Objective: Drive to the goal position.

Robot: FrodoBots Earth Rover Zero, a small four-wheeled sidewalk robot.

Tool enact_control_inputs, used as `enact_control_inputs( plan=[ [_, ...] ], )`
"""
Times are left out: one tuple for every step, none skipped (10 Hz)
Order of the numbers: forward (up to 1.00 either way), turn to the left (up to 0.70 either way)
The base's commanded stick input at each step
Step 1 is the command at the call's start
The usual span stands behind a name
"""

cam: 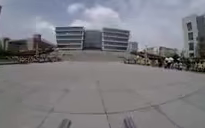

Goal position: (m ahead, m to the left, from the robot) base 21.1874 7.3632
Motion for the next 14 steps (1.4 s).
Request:
enact_control_inputs(
  plan=[
    [1.0, -0.02],
    [1.0, -0.15],
    [1.0, -0.29],
    [1.0, -0.34],
    [1.0, -0.38],
    [1.0, -0.18],
    [1.0, -0.03],
    [1.0, 0.0],
    [1.0, 0.0],
    [1.0, 0.0],
    [1.0, 0.0],
    [1.0, -0.1],
    [1.0, -0.2],
    [1.0, -0.3]
  ],
)
